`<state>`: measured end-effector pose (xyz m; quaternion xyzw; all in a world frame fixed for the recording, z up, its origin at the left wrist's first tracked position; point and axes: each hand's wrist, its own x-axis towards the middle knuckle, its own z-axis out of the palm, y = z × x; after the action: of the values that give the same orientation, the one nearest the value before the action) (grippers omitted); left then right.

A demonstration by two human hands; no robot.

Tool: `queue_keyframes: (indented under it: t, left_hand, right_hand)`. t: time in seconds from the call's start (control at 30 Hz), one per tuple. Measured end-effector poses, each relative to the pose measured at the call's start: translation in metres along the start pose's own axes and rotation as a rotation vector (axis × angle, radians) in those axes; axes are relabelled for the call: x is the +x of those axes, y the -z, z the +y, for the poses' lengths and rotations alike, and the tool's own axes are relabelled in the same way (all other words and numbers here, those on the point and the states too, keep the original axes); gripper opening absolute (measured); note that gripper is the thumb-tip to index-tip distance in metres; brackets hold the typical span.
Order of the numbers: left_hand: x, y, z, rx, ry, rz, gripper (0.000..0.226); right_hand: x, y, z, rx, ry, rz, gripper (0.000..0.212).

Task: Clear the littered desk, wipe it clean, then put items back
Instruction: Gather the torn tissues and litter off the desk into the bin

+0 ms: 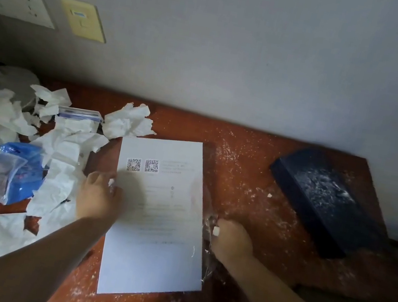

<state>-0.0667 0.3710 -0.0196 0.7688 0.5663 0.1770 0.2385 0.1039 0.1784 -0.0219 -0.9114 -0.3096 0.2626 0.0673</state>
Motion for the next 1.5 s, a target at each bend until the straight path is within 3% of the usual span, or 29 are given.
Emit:
queue_keyframes:
  t: [0.3,0.47,0.6,0.73,0.87,1.13,1.3,1.5]
  left_hand:
    - [-0.001,0.022,-0.008,0.054,0.004,0.020,0.031]
    - [-0.001,0.027,-0.021,0.168,-0.016,-0.012,0.034]
    - [-0.003,0.022,-0.022,0.193,-0.029,-0.023,0.038]
    - [-0.002,0.016,-0.007,0.138,-0.079,0.030,0.039]
    - [0.006,0.011,0.014,0.105,-0.170,0.065,0.033]
    - [-0.004,0.002,0.036,0.123,-0.198,0.030,0.052]
    - [-0.008,0.004,0.037,0.125,-0.236,0.055,0.051]
    - [-0.008,0.004,0.033,0.111,-0.250,0.068,0.048]
  right_hand:
    - [0.000,0.031,0.015,0.065,0.056,0.215,0.020]
    - [0.020,0.049,0.041,-0.051,-0.032,0.293,0.023]
    - [0.033,0.051,0.057,-0.045,-0.129,0.205,0.040]
    - [0.045,0.050,0.065,-0.128,-0.095,0.142,0.062]
    - [0.048,0.044,0.068,-0.215,-0.054,0.123,0.059]
    - [0.054,0.055,0.057,-0.606,-0.011,0.015,0.062]
    - [0.037,0.044,0.060,-0.515,0.149,0.217,0.033]
    - [0.020,0.033,0.061,-0.337,0.360,0.456,0.047]
